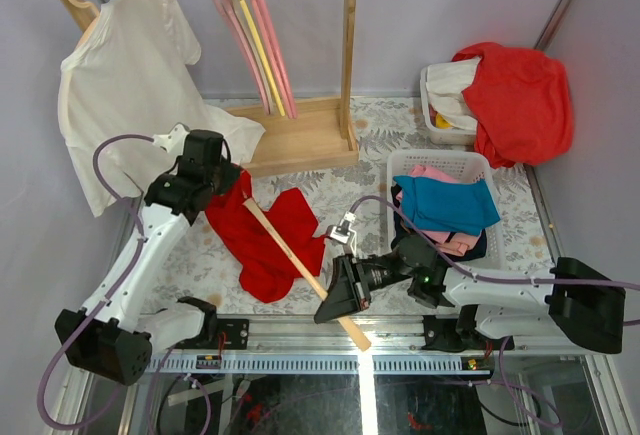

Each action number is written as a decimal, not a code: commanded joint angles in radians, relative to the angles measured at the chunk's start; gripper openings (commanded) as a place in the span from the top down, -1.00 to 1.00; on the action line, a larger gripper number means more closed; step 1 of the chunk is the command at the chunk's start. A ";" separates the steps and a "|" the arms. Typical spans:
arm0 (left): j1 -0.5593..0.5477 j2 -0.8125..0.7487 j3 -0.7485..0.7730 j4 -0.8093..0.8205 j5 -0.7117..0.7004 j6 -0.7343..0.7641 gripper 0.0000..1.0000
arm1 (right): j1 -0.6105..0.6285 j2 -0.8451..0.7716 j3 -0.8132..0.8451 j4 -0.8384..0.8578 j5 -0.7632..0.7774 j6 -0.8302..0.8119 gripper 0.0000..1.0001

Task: Place the t-shirt on the hanger

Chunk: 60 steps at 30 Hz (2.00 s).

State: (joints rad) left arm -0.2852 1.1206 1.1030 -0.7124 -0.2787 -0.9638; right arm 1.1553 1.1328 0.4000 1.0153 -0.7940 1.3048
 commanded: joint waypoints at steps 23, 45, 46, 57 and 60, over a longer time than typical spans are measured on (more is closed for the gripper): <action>-0.033 -0.105 0.177 -0.084 0.006 0.042 1.00 | 0.009 -0.033 0.001 0.146 0.113 -0.102 1.00; -0.035 -0.074 0.132 -0.047 0.016 0.053 1.00 | 0.084 -0.116 0.039 0.029 0.067 -0.084 1.00; -0.035 -0.072 0.133 -0.046 0.018 0.053 1.00 | 0.090 -0.102 0.040 0.041 0.070 -0.079 1.00; -0.042 -0.089 0.147 -0.051 0.022 0.058 1.00 | 0.124 -0.007 0.042 0.092 0.123 -0.083 1.00; -0.042 -0.097 0.158 -0.053 0.033 0.059 1.00 | 0.124 -0.011 0.059 0.011 0.150 -0.130 1.00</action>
State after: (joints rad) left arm -0.3210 1.0466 1.2427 -0.8017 -0.2569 -0.9241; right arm 1.2709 1.1351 0.4049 1.0054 -0.6914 1.2346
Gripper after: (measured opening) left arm 0.004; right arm 0.142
